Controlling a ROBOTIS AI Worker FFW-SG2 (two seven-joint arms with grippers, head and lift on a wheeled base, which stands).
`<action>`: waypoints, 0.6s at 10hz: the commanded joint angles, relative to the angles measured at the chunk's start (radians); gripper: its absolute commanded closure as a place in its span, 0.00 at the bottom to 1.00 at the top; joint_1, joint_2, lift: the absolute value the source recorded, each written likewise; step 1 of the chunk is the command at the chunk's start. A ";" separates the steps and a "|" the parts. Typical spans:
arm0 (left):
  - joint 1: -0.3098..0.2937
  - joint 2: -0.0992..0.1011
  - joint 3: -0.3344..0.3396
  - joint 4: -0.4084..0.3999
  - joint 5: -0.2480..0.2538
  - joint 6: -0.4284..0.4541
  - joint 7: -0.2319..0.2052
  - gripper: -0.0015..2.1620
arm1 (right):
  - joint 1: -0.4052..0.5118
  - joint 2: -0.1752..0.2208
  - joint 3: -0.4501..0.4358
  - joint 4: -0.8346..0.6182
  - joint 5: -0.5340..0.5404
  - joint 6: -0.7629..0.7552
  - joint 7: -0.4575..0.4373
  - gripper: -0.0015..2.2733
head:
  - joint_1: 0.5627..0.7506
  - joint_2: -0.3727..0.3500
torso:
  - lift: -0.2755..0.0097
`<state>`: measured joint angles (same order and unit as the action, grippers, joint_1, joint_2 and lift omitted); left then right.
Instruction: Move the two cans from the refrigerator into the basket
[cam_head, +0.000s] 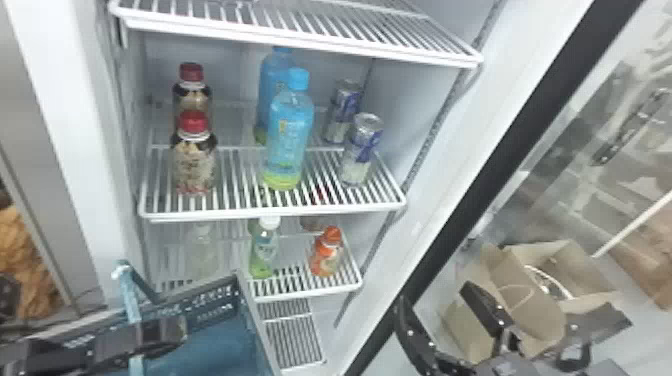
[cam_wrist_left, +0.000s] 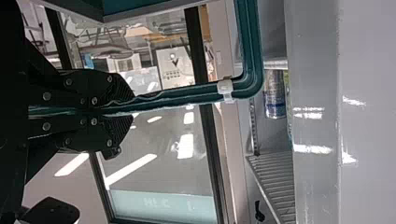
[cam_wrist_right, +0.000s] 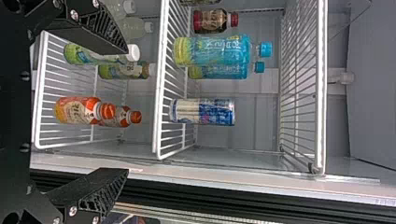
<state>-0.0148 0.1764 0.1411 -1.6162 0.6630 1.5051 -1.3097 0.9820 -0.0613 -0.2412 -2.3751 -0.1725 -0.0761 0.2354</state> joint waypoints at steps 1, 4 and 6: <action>0.000 0.000 0.001 0.000 -0.003 -0.003 0.000 0.55 | -0.005 0.000 0.000 0.001 0.005 0.000 -0.001 0.07 | 0.70 0.04 | 0.88; 0.002 0.000 0.001 0.000 0.001 -0.003 0.000 0.55 | -0.010 0.000 0.000 0.003 0.005 0.000 -0.001 0.07 | 0.70 0.04 | 0.88; 0.007 0.000 0.007 0.000 -0.001 -0.003 0.001 0.55 | -0.017 0.000 0.000 0.010 0.003 0.000 -0.001 0.07 | 0.70 0.04 | 0.88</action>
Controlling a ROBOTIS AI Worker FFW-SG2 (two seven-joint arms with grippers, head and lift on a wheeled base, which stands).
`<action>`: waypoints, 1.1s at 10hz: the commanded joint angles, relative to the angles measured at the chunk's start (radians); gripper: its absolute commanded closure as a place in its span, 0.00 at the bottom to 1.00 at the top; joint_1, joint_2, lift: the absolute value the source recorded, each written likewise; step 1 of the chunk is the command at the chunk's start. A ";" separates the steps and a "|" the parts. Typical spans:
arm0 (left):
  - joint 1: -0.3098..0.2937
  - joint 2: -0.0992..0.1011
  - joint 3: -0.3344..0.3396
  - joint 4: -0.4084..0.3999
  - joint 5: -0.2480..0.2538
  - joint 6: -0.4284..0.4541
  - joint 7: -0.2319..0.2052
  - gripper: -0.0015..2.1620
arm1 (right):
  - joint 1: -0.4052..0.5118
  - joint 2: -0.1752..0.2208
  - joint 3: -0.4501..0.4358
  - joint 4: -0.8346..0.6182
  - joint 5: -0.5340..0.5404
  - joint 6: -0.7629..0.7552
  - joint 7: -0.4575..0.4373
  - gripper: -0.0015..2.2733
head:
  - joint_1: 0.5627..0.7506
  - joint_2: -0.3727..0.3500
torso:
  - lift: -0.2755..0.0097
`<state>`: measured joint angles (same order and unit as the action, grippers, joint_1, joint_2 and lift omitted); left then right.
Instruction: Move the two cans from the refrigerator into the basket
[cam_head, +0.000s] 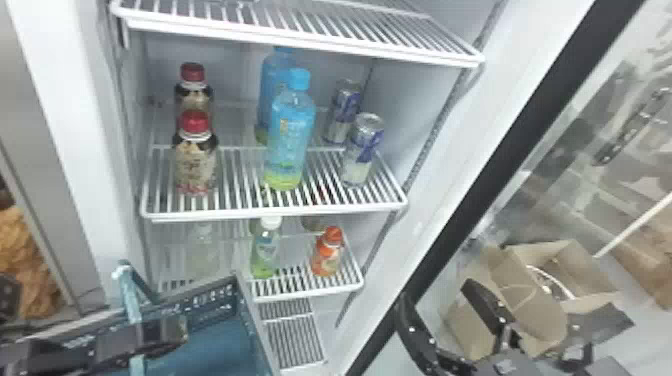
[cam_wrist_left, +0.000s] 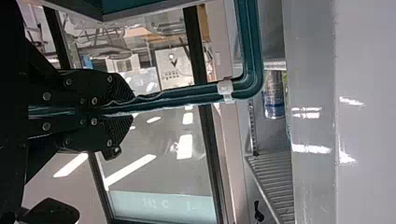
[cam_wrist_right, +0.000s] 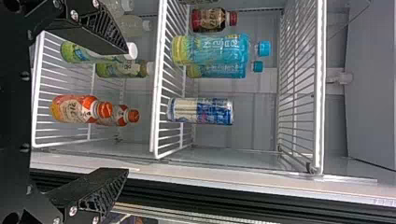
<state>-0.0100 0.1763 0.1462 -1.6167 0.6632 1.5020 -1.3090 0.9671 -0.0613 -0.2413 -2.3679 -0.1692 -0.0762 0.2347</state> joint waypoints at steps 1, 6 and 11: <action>0.005 0.000 0.003 0.001 0.001 0.000 0.001 0.55 | -0.003 0.000 0.000 0.003 0.002 0.000 0.000 0.07 | 0.70 0.04 | 0.88; 0.005 -0.001 0.003 0.001 0.001 0.000 0.001 0.55 | -0.165 0.000 0.016 0.079 0.028 0.002 0.000 0.07 | 0.70 0.06 | 0.88; 0.008 -0.001 0.001 0.001 0.001 0.002 0.001 0.55 | -0.373 0.000 0.070 0.182 0.075 0.069 -0.002 0.07 | 0.70 0.12 | 0.88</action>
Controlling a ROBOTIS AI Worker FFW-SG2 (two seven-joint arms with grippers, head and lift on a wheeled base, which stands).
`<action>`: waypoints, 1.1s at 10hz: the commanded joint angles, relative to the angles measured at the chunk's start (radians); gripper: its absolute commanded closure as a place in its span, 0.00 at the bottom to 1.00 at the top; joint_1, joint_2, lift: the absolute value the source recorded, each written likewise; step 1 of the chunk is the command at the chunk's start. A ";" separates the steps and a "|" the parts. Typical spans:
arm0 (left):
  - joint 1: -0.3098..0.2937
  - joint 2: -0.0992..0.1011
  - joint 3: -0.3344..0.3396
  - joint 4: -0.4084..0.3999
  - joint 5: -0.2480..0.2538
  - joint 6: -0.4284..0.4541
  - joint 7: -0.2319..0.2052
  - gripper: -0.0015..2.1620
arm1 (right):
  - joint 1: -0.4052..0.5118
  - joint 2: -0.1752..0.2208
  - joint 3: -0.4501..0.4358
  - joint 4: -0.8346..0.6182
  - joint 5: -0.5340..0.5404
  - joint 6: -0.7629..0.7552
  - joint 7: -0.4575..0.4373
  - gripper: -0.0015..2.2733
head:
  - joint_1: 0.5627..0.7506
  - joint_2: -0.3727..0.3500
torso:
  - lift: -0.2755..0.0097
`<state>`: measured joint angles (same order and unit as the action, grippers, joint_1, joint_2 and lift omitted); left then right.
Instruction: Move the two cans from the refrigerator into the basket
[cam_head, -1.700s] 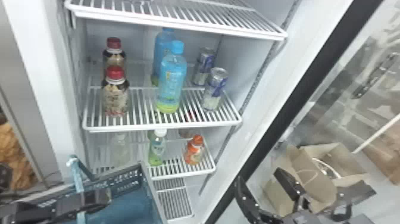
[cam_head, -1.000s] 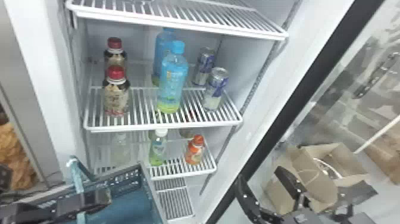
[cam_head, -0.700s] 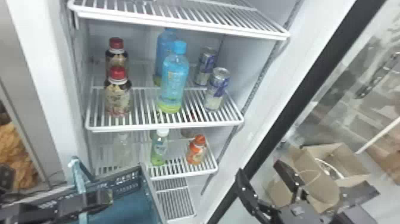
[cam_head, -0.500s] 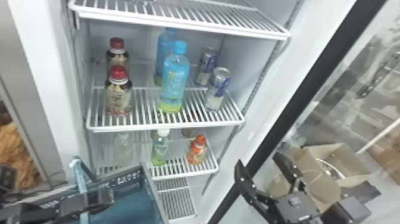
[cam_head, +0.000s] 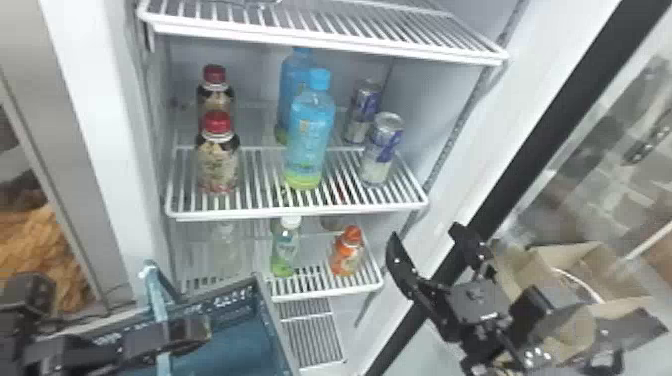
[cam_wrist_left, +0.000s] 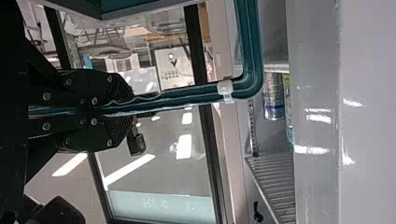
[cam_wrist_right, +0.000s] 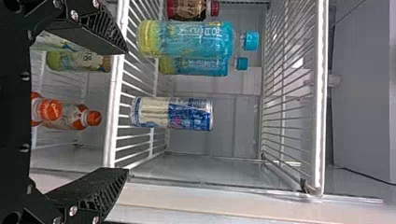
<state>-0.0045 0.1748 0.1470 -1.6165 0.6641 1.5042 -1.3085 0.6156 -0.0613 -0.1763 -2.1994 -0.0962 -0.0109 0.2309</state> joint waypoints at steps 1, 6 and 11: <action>-0.001 0.000 0.001 0.000 0.000 0.000 0.000 0.55 | -0.058 0.000 0.019 0.038 0.002 0.008 -0.013 0.07 | 0.70 0.12 | 0.88; -0.003 0.003 -0.001 0.000 0.000 0.000 0.000 0.55 | -0.252 0.000 0.071 0.188 0.002 0.008 -0.045 0.07 | 0.70 0.18 | 0.88; -0.003 0.005 -0.005 0.000 0.000 0.003 0.000 0.55 | -0.368 0.006 0.099 0.264 0.014 0.062 -0.104 0.07 | 0.70 0.21 | 0.88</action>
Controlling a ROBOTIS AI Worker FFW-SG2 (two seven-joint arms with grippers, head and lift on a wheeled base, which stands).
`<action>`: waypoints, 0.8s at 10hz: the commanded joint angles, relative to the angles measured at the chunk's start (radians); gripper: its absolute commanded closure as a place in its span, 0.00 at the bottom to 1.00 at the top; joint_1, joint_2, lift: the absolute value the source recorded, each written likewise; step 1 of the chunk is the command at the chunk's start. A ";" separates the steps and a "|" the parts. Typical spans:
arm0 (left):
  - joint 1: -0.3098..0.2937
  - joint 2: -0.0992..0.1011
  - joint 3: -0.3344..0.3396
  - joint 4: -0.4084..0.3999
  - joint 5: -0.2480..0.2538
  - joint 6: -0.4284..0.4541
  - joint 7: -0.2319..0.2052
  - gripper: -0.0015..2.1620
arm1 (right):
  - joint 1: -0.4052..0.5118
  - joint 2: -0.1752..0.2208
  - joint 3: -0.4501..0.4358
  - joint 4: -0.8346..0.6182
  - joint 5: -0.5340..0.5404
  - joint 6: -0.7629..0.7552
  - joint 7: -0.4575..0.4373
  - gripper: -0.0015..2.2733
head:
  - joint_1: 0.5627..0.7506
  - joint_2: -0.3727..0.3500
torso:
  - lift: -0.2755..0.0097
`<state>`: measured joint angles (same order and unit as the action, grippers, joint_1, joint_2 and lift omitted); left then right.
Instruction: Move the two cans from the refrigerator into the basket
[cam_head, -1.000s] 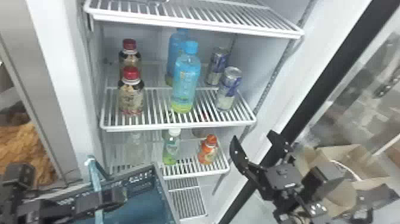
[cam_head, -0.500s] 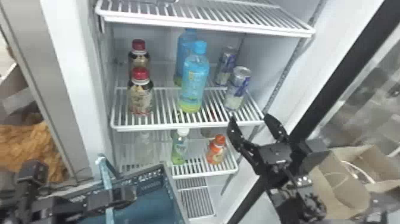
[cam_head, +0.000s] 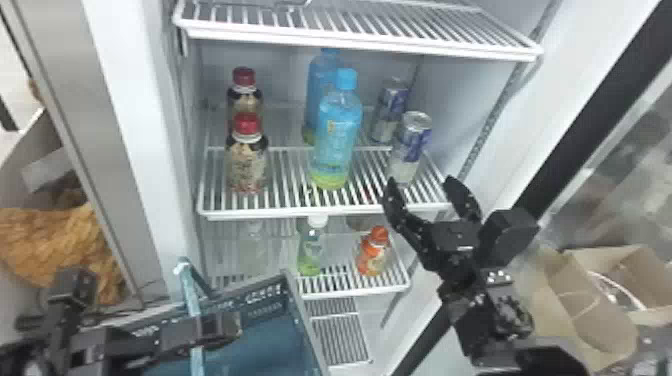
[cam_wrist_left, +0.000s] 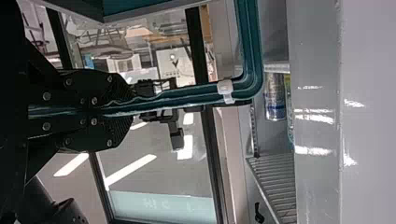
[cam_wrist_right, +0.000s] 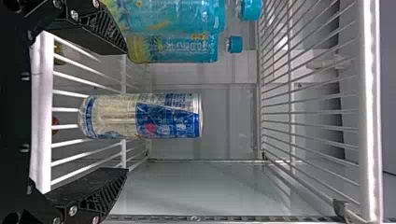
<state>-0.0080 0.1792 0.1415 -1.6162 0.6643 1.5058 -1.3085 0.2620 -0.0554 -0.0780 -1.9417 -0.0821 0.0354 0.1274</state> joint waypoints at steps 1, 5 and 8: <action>0.001 0.000 0.000 0.000 0.002 0.001 0.000 0.55 | -0.044 -0.001 0.000 0.033 0.000 0.021 0.000 0.07 | 0.70 0.21 | 0.88; 0.001 0.002 -0.002 0.000 0.002 0.001 0.000 0.55 | -0.169 -0.004 0.000 0.144 0.016 0.021 0.000 0.07 | 0.70 0.21 | 0.88; -0.002 0.005 -0.004 0.000 0.004 0.004 0.002 0.55 | -0.238 -0.021 0.036 0.195 0.002 0.043 0.001 0.07 | 0.70 0.22 | 0.88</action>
<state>-0.0097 0.1836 0.1376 -1.6162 0.6673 1.5090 -1.3069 0.0352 -0.0720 -0.0526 -1.7532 -0.0757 0.0727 0.1288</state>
